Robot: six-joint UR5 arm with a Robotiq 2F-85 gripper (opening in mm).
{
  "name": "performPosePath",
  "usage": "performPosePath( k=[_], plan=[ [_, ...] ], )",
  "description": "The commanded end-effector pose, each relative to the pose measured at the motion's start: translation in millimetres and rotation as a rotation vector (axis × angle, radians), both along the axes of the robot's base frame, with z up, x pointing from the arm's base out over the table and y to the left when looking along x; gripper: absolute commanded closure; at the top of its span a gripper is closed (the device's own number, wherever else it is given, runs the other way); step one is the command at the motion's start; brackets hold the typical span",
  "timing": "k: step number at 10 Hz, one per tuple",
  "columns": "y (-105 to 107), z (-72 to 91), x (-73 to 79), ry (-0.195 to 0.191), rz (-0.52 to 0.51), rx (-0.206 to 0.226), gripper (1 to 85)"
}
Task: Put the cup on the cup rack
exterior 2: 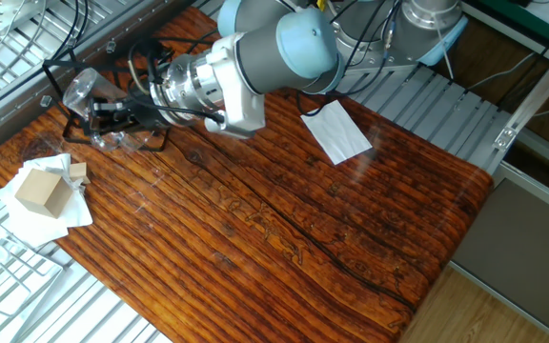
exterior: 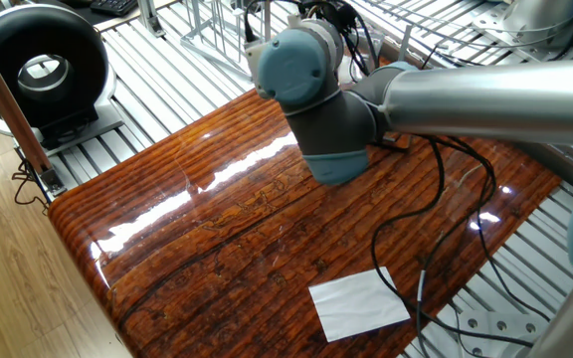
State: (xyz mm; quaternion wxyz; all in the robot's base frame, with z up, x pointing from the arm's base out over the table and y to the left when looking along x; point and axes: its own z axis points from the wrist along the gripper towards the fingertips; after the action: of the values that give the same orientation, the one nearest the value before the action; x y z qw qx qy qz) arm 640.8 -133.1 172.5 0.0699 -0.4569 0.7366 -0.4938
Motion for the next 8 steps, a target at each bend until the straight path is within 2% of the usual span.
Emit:
performPosePath(
  k=[1,2,3,4,8],
  plan=[
    [6.8,-6.2,5.8,0.026,0.061,0.019,54.7],
    [6.6,-5.8,6.0,0.034,0.07,0.009,50.7],
    [8.6,-11.6,2.2,0.049,0.061,0.033,48.3],
    [14.8,-20.4,-2.3,0.068,0.058,0.079,48.0],
    [9.6,-35.2,-33.9,0.154,0.027,0.121,47.7]
  ],
)
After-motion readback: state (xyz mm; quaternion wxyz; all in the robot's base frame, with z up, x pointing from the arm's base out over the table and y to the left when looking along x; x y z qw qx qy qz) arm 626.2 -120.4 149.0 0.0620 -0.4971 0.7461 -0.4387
